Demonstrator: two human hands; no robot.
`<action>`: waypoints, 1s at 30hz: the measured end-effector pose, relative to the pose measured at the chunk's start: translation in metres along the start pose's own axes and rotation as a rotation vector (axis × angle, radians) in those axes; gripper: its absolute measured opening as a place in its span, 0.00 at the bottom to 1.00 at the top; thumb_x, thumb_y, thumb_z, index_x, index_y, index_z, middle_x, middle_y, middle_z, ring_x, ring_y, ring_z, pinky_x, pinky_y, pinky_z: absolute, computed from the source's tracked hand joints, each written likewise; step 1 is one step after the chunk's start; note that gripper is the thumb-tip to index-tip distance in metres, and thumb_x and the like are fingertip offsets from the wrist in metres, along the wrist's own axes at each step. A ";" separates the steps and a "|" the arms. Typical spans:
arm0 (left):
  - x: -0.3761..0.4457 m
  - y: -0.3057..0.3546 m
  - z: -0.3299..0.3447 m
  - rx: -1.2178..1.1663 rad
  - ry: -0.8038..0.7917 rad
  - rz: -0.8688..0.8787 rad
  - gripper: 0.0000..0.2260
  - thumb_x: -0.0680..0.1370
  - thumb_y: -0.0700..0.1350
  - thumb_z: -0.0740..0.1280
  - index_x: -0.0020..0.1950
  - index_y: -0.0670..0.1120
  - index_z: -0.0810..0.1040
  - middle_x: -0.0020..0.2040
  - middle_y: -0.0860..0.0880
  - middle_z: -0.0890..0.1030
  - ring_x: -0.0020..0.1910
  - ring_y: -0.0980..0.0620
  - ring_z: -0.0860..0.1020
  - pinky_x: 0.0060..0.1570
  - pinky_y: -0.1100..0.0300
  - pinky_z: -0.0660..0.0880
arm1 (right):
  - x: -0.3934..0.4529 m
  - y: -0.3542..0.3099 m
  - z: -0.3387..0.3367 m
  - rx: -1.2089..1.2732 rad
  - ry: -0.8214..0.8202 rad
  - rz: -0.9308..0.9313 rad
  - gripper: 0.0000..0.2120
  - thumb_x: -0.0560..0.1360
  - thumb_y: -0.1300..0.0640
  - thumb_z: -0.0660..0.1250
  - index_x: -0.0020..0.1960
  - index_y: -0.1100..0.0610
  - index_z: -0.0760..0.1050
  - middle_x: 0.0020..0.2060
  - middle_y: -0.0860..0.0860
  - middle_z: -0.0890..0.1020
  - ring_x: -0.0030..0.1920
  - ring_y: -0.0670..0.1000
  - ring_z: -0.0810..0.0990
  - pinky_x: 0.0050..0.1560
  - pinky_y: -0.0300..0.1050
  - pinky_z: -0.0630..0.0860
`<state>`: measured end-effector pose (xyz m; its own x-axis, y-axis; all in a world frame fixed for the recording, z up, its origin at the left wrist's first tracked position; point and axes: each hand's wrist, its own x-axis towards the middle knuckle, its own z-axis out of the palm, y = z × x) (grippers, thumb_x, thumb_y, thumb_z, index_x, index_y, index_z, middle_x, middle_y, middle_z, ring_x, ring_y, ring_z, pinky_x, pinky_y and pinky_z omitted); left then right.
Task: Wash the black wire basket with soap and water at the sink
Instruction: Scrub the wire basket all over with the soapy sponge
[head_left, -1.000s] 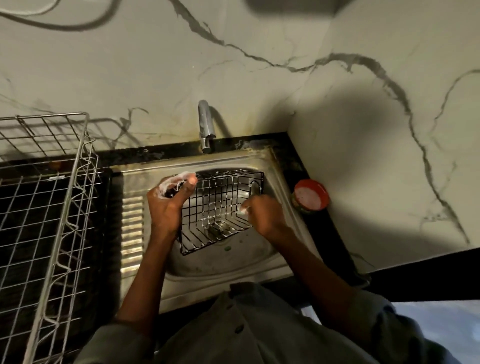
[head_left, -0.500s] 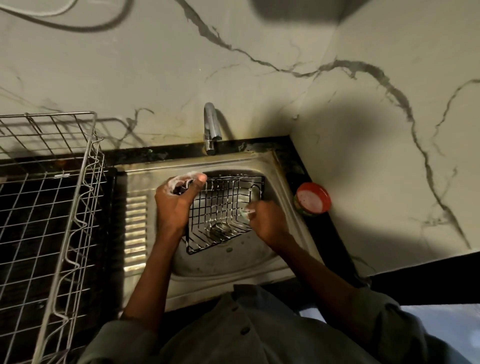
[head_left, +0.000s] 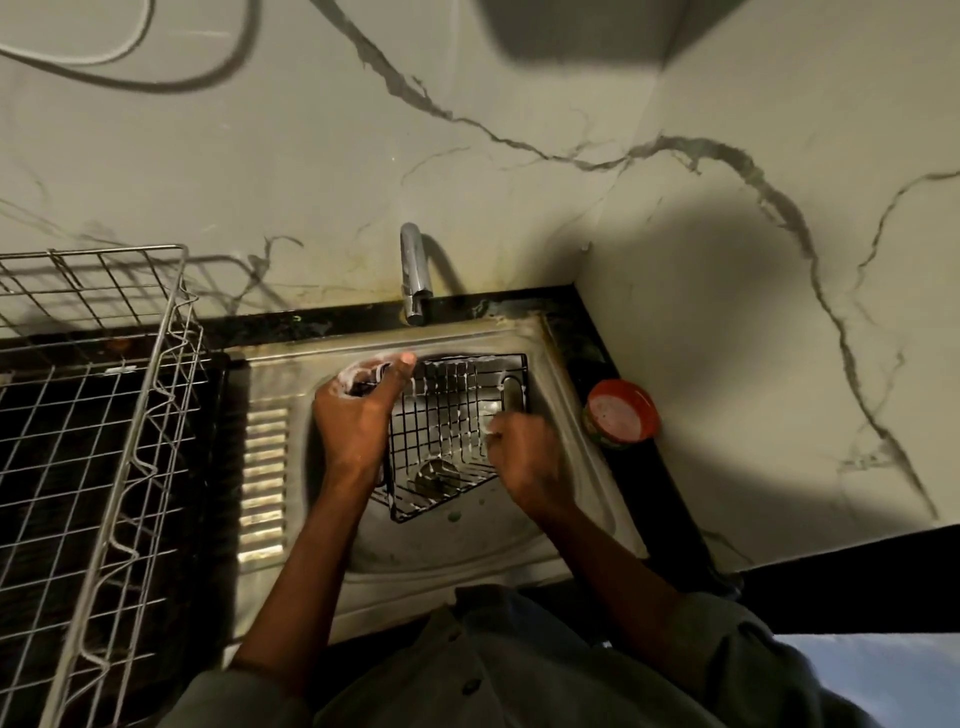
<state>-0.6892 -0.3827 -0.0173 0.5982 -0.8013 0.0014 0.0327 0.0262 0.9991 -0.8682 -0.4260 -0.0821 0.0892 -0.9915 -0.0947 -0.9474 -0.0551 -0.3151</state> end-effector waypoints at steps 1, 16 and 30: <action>-0.001 0.003 0.003 -0.007 -0.020 -0.001 0.05 0.76 0.47 0.78 0.50 0.50 0.86 0.43 0.54 0.88 0.45 0.58 0.86 0.46 0.65 0.80 | 0.005 -0.007 0.001 -0.008 -0.032 0.000 0.07 0.80 0.55 0.66 0.54 0.51 0.83 0.49 0.52 0.85 0.49 0.53 0.84 0.46 0.43 0.77; 0.004 0.008 -0.003 0.030 0.066 -0.090 0.11 0.74 0.54 0.78 0.50 0.48 0.87 0.43 0.53 0.88 0.46 0.58 0.86 0.51 0.60 0.81 | 0.030 -0.019 -0.006 -0.043 -0.025 -0.060 0.07 0.78 0.56 0.69 0.54 0.52 0.84 0.52 0.53 0.86 0.52 0.55 0.85 0.52 0.46 0.81; 0.004 0.007 -0.002 0.042 0.096 -0.108 0.12 0.73 0.57 0.79 0.38 0.51 0.84 0.36 0.54 0.86 0.38 0.55 0.83 0.46 0.58 0.79 | 0.033 -0.016 -0.007 -0.097 -0.011 -0.083 0.08 0.80 0.58 0.65 0.56 0.55 0.81 0.52 0.54 0.84 0.51 0.55 0.84 0.49 0.47 0.80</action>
<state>-0.6847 -0.3842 -0.0105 0.6671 -0.7370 -0.1082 0.0691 -0.0834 0.9941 -0.8521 -0.4590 -0.0734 0.1717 -0.9817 -0.0825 -0.9618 -0.1489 -0.2299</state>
